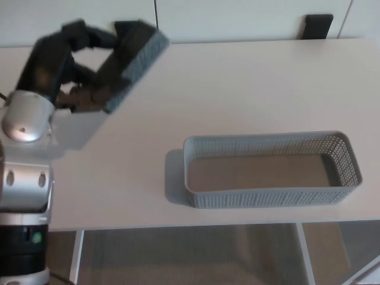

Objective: The robot walks towards a desk on which an eraser is kept on the left hand side and a container is kept on the right hand side. The robot picks up the eraser using its left hand and places it in the container.

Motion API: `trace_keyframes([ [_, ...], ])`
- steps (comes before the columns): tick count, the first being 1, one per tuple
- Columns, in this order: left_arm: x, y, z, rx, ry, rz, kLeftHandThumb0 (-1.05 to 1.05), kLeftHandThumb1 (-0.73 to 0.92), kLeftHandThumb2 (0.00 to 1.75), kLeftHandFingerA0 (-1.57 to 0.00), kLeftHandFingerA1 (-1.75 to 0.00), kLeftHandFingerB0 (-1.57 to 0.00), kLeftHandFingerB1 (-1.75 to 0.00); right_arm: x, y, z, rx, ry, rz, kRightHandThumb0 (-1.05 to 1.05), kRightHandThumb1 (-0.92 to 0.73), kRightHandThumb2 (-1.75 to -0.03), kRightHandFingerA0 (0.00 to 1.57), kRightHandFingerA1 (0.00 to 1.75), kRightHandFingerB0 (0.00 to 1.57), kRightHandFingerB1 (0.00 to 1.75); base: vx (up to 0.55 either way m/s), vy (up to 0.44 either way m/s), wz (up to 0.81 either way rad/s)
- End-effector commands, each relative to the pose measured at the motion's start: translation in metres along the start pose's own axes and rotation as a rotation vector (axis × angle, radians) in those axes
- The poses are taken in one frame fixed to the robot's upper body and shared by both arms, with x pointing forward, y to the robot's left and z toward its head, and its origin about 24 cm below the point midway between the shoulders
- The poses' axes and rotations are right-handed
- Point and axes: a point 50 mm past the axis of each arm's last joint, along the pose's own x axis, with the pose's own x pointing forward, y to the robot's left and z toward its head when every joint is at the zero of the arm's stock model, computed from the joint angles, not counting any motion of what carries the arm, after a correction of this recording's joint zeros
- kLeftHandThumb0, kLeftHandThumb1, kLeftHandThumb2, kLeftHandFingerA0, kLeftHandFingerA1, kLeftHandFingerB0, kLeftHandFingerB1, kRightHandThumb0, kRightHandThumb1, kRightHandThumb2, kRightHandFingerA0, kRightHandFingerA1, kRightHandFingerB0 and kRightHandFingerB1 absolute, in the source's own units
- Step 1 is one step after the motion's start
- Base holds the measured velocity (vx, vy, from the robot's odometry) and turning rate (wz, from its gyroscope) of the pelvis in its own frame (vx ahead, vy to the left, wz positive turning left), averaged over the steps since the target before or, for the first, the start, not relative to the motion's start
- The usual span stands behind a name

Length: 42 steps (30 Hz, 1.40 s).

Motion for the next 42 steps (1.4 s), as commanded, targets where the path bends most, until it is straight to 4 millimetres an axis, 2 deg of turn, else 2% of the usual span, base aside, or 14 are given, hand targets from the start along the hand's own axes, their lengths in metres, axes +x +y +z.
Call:
trace_keyframes([
  [1,-0.007,-0.011,0.028,-0.035,-0.075,-0.051,-0.23,0.79,0.66,-0.85,-1.63,-0.66,-1.11,-0.002,-0.003,-0.004,-0.019,0.022,0.005,-0.45,-0.44,-0.86,0.82,0.69,0.51,0.56,0.0,0.0,0.0],
  [8,-0.013,-0.053,0.051,0.086,-0.178,-0.179,-0.18,0.78,0.66,-0.82,-1.51,-0.72,-0.97,-0.002,-0.003,-0.002,-0.014,0.016,0.004,-0.44,-0.43,-0.86,0.79,0.69,0.5,0.57,0.0,0.0,0.0],
  [9,-0.012,-0.062,0.05,0.108,-0.183,-0.191,-0.18,0.79,0.63,-0.87,-1.47,-0.74,-0.92,-0.002,-0.003,-0.002,-0.015,0.018,0.004,-0.48,-0.53,-0.57,0.83,0.5,0.61,0.43,0.0,0.0,0.0],
  [10,-0.011,-0.072,0.048,0.115,-0.177,-0.206,-0.2,0.78,0.63,-0.83,-1.47,-0.73,-1.01,-0.002,-0.001,-0.002,-0.019,0.02,0.007,-0.44,-0.44,-0.86,0.8,0.69,0.5,0.56,0.0,0.0,0.0],
  [11,-0.009,-0.078,0.046,0.135,-0.18,-0.218,-0.22,0.79,0.63,-0.83,-1.45,-0.75,-1.03,-0.002,-0.002,-0.001,-0.02,0.019,0.009,-0.47,-0.53,-0.57,0.84,0.51,0.61,0.43,0.0,0.0,0.0],
  [15,-0.005,-0.097,0.042,0.18,-0.186,-0.255,-0.3,0.81,0.64,-0.79,-1.66,-0.66,-1.34,0.0,-0.003,0.001,-0.031,0.01,0.012,-0.48,-0.53,-0.58,0.84,0.51,0.61,0.43,0.0,0.0,0.0],
  [23,0.003,-0.125,0.033,0.322,-0.106,-0.273,-0.38,0.79,0.67,-0.73,-1.63,-0.66,-0.99,-0.001,-0.004,0.003,-0.045,0.006,0.027,-0.44,-0.44,-0.87,0.78,0.69,0.49,0.56,0.0,0.0,0.0],
  [27,0.007,-0.13,0.022,0.366,-0.092,-0.263,-0.33,0.78,0.66,-0.71,-1.57,-0.65,-0.67,-0.001,-0.005,0.004,-0.054,0.01,0.032,-0.49,-0.54,-0.58,0.83,0.5,0.6,0.42,0.0,0.0,0.0],
  [28,0.008,-0.131,0.02,0.37,-0.09,-0.258,-0.33,0.79,0.65,-0.7,-1.64,-0.62,-0.94,-0.001,-0.004,0.004,-0.051,0.01,0.03,-0.45,-0.44,-0.87,0.79,0.69,0.49,0.56,0.0,0.0,0.0],
  [34,0.006,-0.136,0.02,0.385,-0.127,-0.282,-0.37,0.79,0.65,-0.68,-1.66,-0.57,-1.42,0.0,-0.008,0.006,-0.052,0.004,0.022,-0.44,-0.44,-0.87,0.8,0.69,0.5,0.56,0.0,0.0,0.0],
  [37,0.001,-0.138,0.023,0.384,-0.194,-0.314,-0.42,0.63,1.02,-0.93,-1.15,-0.77,-0.9,0.001,-0.01,0.007,-0.049,0.003,0.019,-0.5,-0.53,-0.58,0.84,0.51,0.61,0.43,0.0,0.0,0.0],
  [38,-0.006,-0.14,0.024,0.429,-0.212,-0.535,-0.55,0.62,0.6,-0.49,-0.41,-0.28,-0.31,0.003,-0.011,0.008,-0.06,0.002,0.024,-0.5,-0.52,-0.59,0.83,0.51,0.6,0.43,0.0,0.0,0.0],
  [41,-0.015,-0.144,0.022,0.539,-0.22,-0.672,-0.77,0.49,0.89,0.0,-0.17,0.0,-0.2,0.002,-0.01,0.008,-0.061,0.0,0.027,-0.49,-0.52,-0.58,0.83,0.51,0.61,0.43,0.0,0.0,0.0],
  [42,-0.016,-0.145,0.021,0.563,-0.214,-0.691,-0.82,0.64,0.6,0.0,-0.19,0.0,-0.23,0.002,-0.01,0.009,-0.066,0.0,0.028,-0.5,-0.52,-0.59,0.83,0.51,0.61,0.43,0.0,0.0,0.0],
])
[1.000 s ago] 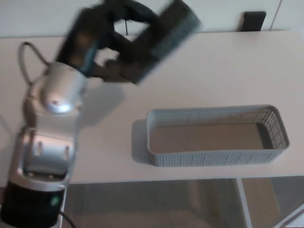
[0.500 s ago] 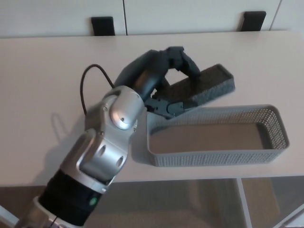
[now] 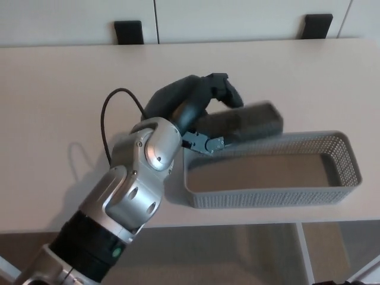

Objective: The robot walks towards a desk on which an eraser is kept on the left hand side and a container is kept on the right hand side. The robot picks up the eraser using its left hand and places it in the container.

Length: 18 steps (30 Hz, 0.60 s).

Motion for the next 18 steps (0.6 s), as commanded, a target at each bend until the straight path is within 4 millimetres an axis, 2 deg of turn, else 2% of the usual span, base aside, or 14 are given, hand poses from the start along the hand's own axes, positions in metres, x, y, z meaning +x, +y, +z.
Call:
trace_keyframes([
  [1,-0.013,-0.011,0.011,0.168,-0.139,-0.312,-0.76,0.49,0.92,0.0,-0.17,0.0,-0.2,-0.002,-0.001,-0.003,-0.016,0.025,0.019,-0.5,-0.52,-0.59,0.82,0.51,0.61,0.43,0.0,0.0,0.0],
  [2,-0.013,-0.012,0.011,0.177,-0.136,-0.328,-0.86,0.53,0.78,0.0,-0.14,-0.03,-0.19,-0.002,-0.002,-0.002,-0.015,0.022,0.018,-0.5,-0.52,-0.59,0.83,0.51,0.61,0.43,0.0,0.0,0.0],
  [3,-0.013,-0.012,0.01,0.19,-0.134,-0.335,-0.86,0.53,0.78,0.0,-0.14,-0.03,-0.19,-0.002,-0.002,-0.002,-0.014,0.018,0.016,-0.5,-0.52,-0.59,0.83,0.51,0.61,0.43,0.0,0.0,0.0],
  [4,-0.014,-0.013,0.011,0.203,-0.125,-0.356,-0.86,0.54,0.94,0.0,-0.07,-0.01,-0.14,-0.002,-0.002,-0.002,-0.013,0.018,0.013,-0.5,-0.52,-0.59,0.84,0.51,0.61,0.43,0.0,0.0,0.0],
  [6,-0.014,-0.012,0.013,0.213,-0.121,-0.366,-0.91,0.57,0.95,0.0,-0.01,-0.02,-0.12,-0.002,-0.006,0.0,-0.035,0.018,0.008,-0.52,-0.52,-0.6,0.84,0.51,0.61,0.43,0.0,0.0,0.0],
  [7,-0.014,-0.012,0.013,0.22,-0.123,-0.367,-0.9,0.55,0.95,0.0,-0.03,-0.01,-0.13,-0.002,-0.006,0.0,-0.045,0.016,0.01,-0.46,-0.46,-0.88,0.8,0.68,0.5,0.56,0.0,0.0,0.0],
  [8,-0.014,-0.01,0.014,0.229,-0.125,-0.363,-0.9,0.55,0.95,0.0,-0.03,-0.01,-0.13,-0.001,-0.008,0.001,-0.059,0.011,0.009,-0.46,-0.46,-0.88,0.8,0.68,0.5,0.56,0.0,0.0,0.0],
  [13,-0.013,-0.003,0.015,0.225,-0.125,-0.353,-0.87,0.53,0.93,0.0,-0.05,-0.01,-0.13,0.003,-0.014,0.005,-0.038,0.007,0.004,-0.45,-0.46,-0.87,0.77,0.68,0.48,0.55,0.0,0.0,0.0],
  [14,-0.014,-0.002,0.015,0.216,-0.128,-0.352,-0.86,0.53,0.94,0.0,-0.07,-0.02,-0.14,0.003,-0.015,0.007,-0.042,0.008,0.003,-0.49,-0.54,-0.58,0.8,0.5,0.59,0.42,0.0,0.0,0.0],
  [17,-0.017,0.001,0.015,0.208,-0.148,-0.335,-0.82,0.52,0.94,0.0,-0.13,0.0,-0.16,0.002,-0.016,0.006,-0.053,0.016,0.007,-0.5,-0.54,-0.58,0.8,0.5,0.59,0.42,0.0,0.0,0.0],
  [18,-0.021,0.006,0.016,0.201,-0.169,-0.309,-0.88,0.69,0.62,0.0,-0.17,0.0,-0.23,0.0,-0.015,0.006,-0.057,0.023,0.014,-0.5,-0.54,-0.58,0.8,0.5,0.59,0.42,0.0,0.0,0.0],
])
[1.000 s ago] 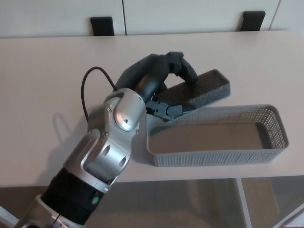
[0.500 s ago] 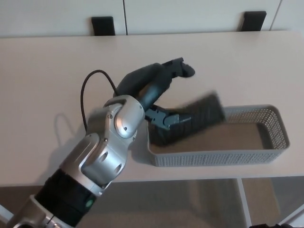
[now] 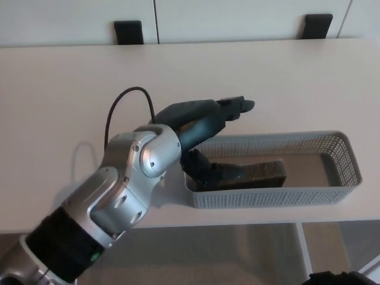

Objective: The robot walks towards a desk on which an eraser is kept on the left hand side and a container is kept on the right hand side. The robot picks up the eraser using its left hand and places it in the container.

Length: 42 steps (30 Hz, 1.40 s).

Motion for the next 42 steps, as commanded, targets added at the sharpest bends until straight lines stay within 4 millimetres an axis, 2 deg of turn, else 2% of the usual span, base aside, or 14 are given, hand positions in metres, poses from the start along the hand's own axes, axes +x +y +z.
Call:
trace_keyframes([
  [1,-0.014,0.01,0.007,0.037,-0.09,-0.025,-0.88,0.69,0.62,0.0,-0.17,0.0,-0.23,-0.005,-0.004,-0.004,-0.028,0.046,0.026,-0.5,-0.54,-0.58,0.8,0.5,0.59,0.42,0.0,0.0,0.0],
  [4,-0.038,0.032,0.012,0.024,-0.168,0.067,-0.89,0.66,0.63,0.0,-0.21,-0.04,-0.24,-0.002,-0.006,-0.006,-0.014,0.044,0.025,-0.48,-0.54,-0.58,0.8,0.5,0.59,0.42,0.0,0.0,0.0],
  [5,-0.044,0.04,0.013,0.023,-0.183,0.084,-0.82,0.53,0.95,-0.01,-0.14,-0.02,-0.19,0.0,-0.008,-0.004,-0.012,0.041,0.021,-0.48,-0.54,-0.58,0.8,0.5,0.59,0.42,0.0,0.0,0.0],
  [6,-0.059,0.049,0.016,0.012,-0.233,0.117,-0.85,0.69,0.6,0.0,-0.16,0.0,-0.24,0.002,-0.008,-0.005,-0.013,0.041,0.02,-0.48,-0.54,-0.58,0.81,0.5,0.6,0.42,0.0,0.0,0.0],
  [7,-0.062,0.046,0.016,0.006,-0.235,0.111,-0.85,0.69,0.6,0.0,-0.16,0.0,-0.24,0.0,-0.004,-0.007,-0.01,0.045,0.029,-0.48,-0.54,-0.58,0.81,0.5,0.6,0.42,0.0,0.0,0.0],
  [8,-0.08,0.052,0.019,-0.03,-0.299,0.141,-0.83,0.54,0.94,0.0,-0.1,0.0,-0.19,0.0,-0.004,-0.007,-0.008,0.05,0.022,-0.44,-0.45,-0.87,0.79,0.68,0.49,0.56,0.0,0.0,0.0],
  [9,-0.101,0.058,0.023,-0.105,-0.391,0.15,-0.8,0.53,0.92,-0.01,-0.13,-0.01,-0.22,0.0,-0.007,-0.007,-0.002,0.049,0.006,-0.45,-0.44,-0.87,0.79,0.69,0.49,0.56,0.0,0.0,0.0],
  [16,-0.174,0.033,0.012,-0.44,-0.618,-0.186,-0.89,0.58,0.76,-0.1,-0.23,-0.09,-0.32,-0.006,0.002,-0.021,0.146,0.038,-0.109,-0.47,-0.52,-0.58,0.82,0.51,0.58,0.44,0.0,0.0,0.0],
  [18,-0.195,0.017,0.008,-0.49,-0.697,-0.284,-0.9,0.66,1.04,0.0,-0.31,-0.07,-0.4,-0.013,0.013,-0.028,0.181,0.043,-0.105,-0.44,-0.56,-0.56,0.82,0.49,0.58,0.43,0.0,0.0,0.0],
  [19,-0.205,0.008,0.005,-0.51,-0.724,-0.319,-0.38,0.4,1.04,0.0,-0.49,0.0,-0.47,-0.016,0.015,-0.032,0.208,0.045,-0.105,-0.44,-0.56,-0.56,0.78,0.49,0.56,0.44,0.0,0.0,0.0],
  [20,-0.215,0.0,0.001,-0.543,-0.752,-0.379,-0.86,0.92,0.69,-0.19,-0.27,-0.2,-0.29,-0.019,0.018,-0.036,0.21,0.056,-0.109,-0.46,-0.56,-0.56,0.78,0.49,0.56,0.43,0.0,0.0,0.0],
  [25,-0.228,-0.02,-0.017,-0.565,-0.842,-0.464,-0.86,0.92,0.76,-0.28,-0.32,-0.22,-0.3,-0.01,0.003,-0.033,0.211,0.049,-0.162,-0.43,-0.56,-0.55,0.78,0.47,0.58,0.42,0.0,0.0,0.0],
  [30,-0.255,-0.042,-0.015,-0.672,-0.871,-0.521,-0.88,0.92,0.71,-0.34,-0.32,-0.28,-0.3,-0.02,0.021,-0.045,0.235,0.093,-0.132,-0.47,-0.52,-0.57,0.79,0.5,0.57,0.44,0.0,0.0,0.0],
  [42,-0.266,-0.042,-0.034,-0.653,-0.797,-0.585,-0.95,0.86,0.81,-0.4,-0.37,-0.28,-0.33,-0.017,0.019,-0.049,0.233,0.112,-0.121,-0.45,-0.53,-0.56,0.78,0.49,0.58,0.43,0.0,0.0,0.0],
])
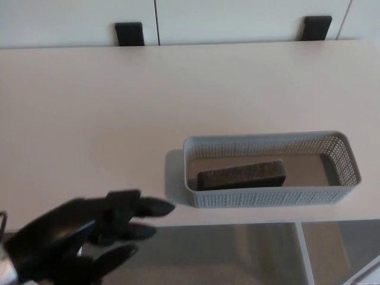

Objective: The robot walks towards a desk on which an eraser is kept on the left hand side and a container is kept on the right hand side. The robot picks up the eraser using its left hand and places it in the container.

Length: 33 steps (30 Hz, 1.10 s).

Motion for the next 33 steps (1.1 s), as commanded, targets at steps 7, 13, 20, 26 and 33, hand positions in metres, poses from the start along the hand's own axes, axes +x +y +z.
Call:
trace_keyframes([
  [7,-0.051,-0.016,-0.035,-0.025,-0.113,-0.417,-0.83,0.91,0.71,-0.28,-0.36,-0.18,-0.27,-0.006,-0.005,-0.024,0.16,0.0,-0.157,-0.45,-0.53,-0.56,0.79,0.5,0.58,0.44,0.0,0.0,0.0],
  [13,-0.042,-0.008,-0.141,-0.131,0.39,0.125,-0.75,0.71,0.62,-0.23,-0.35,-0.21,-0.28,-0.006,0.002,-0.022,0.227,-0.049,-0.212,-0.47,-0.42,-0.76,0.7,0.62,0.53,0.57,0.0,0.0,0.0],
  [20,-0.056,-0.004,-0.173,-0.126,0.506,0.284,-0.7,0.66,0.61,-0.18,-0.39,-0.2,-0.28,-0.012,0.005,-0.02,0.269,-0.056,-0.291,-0.53,-0.44,-0.82,0.56,0.6,0.41,0.54,0.0,0.0,0.0],
  [26,-0.064,-0.009,-0.181,-0.111,0.537,0.365,-0.72,0.67,0.61,-0.19,-0.37,-0.2,-0.27,-0.021,0.01,-0.026,0.33,-0.057,-0.331,-0.54,-0.44,-0.82,0.52,0.62,0.35,0.54,0.0,0.0,0.0],
  [33,-0.059,-0.007,-0.181,-0.055,0.541,0.378,-0.69,0.62,0.59,-0.2,-0.39,-0.2,-0.28,-0.018,0.004,-0.026,0.348,-0.068,-0.371,-0.56,-0.43,-0.82,0.53,0.62,0.35,0.54,0.0,0.0,0.0],
])
